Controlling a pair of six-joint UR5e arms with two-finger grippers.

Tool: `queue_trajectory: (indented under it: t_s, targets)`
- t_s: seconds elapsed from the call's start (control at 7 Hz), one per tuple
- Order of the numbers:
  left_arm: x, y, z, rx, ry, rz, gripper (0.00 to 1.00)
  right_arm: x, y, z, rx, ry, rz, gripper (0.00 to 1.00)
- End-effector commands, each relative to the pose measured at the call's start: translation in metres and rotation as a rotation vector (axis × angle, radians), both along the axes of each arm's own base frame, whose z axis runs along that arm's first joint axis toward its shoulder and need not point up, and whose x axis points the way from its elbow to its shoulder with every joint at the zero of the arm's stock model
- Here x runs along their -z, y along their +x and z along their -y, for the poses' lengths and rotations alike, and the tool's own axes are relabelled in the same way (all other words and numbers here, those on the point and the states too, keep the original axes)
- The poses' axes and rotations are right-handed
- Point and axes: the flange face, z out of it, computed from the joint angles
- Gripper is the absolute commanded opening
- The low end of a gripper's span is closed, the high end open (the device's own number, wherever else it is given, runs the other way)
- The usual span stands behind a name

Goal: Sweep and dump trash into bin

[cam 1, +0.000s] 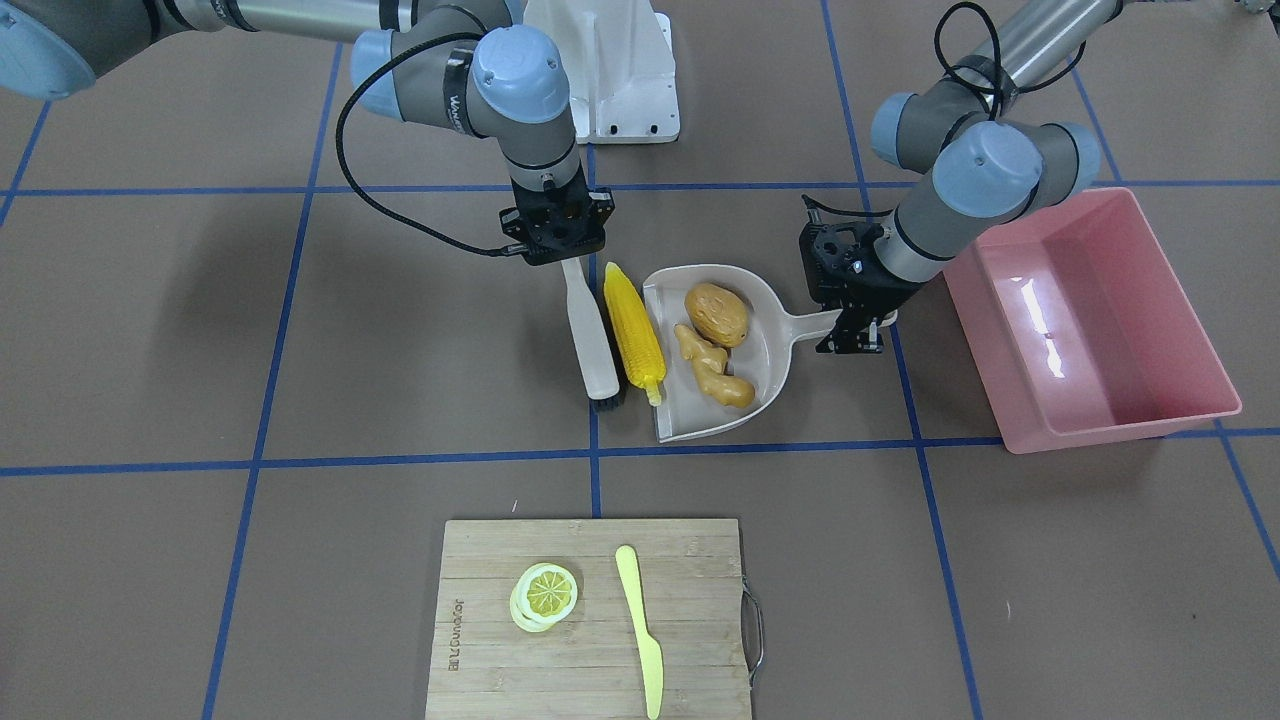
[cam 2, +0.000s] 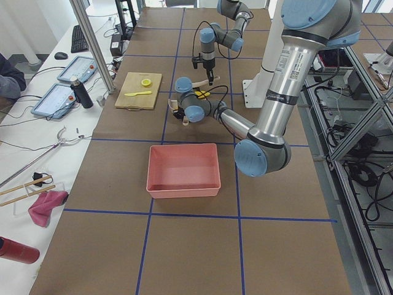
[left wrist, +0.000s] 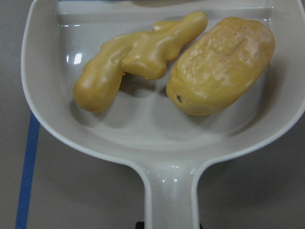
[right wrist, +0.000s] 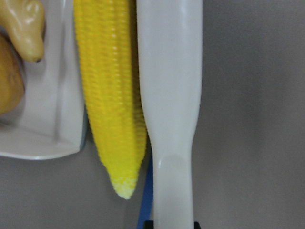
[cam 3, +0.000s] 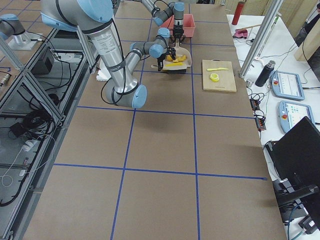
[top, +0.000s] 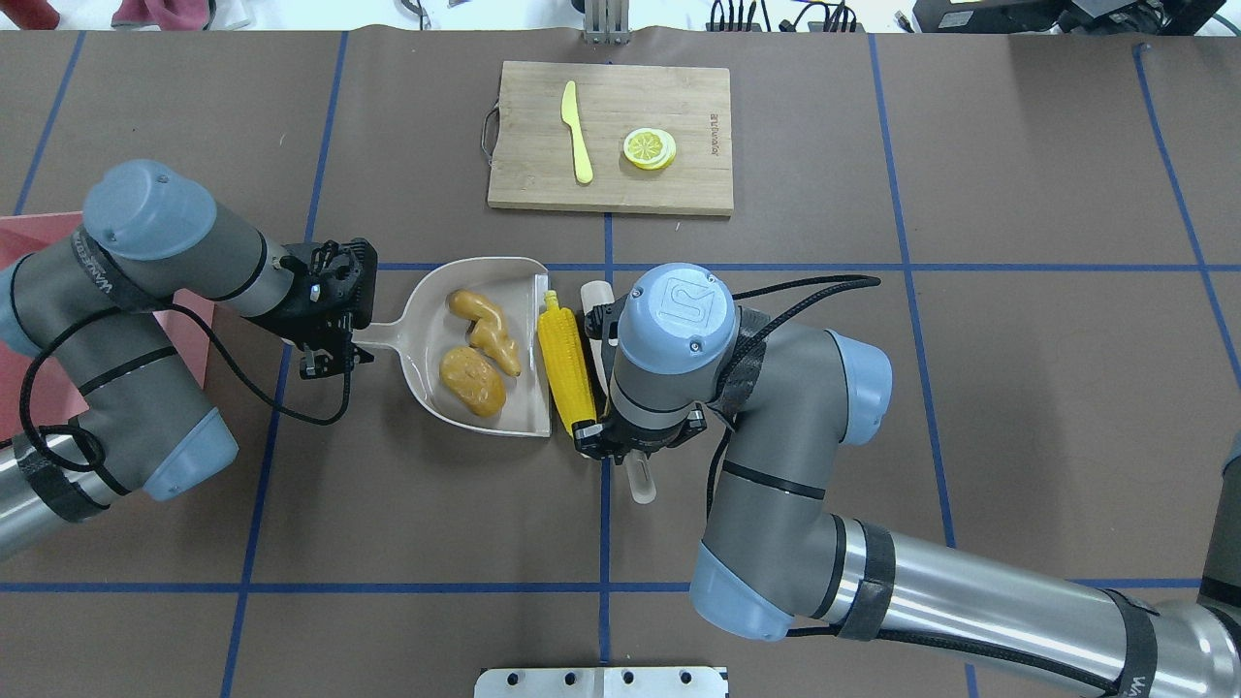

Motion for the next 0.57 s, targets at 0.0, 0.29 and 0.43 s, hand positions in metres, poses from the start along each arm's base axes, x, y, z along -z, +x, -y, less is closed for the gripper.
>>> queue_trajectory:
  t_s: [0.0,0.29,0.43]
  targets:
    - [-0.001,0.001,0.001,0.000,-0.001,0.004,0.20,-0.001,-0.013,0.012,-0.041,-0.027,0.118,0.00]
    - [-0.001,0.002,0.000,-0.002,-0.001,0.004,0.20,0.013,-0.011,0.014,-0.099,-0.071,0.229,0.00]
    - [-0.002,0.001,0.000,-0.001,-0.002,0.004,0.20,0.020,-0.009,0.013,-0.120,-0.093,0.277,0.00]
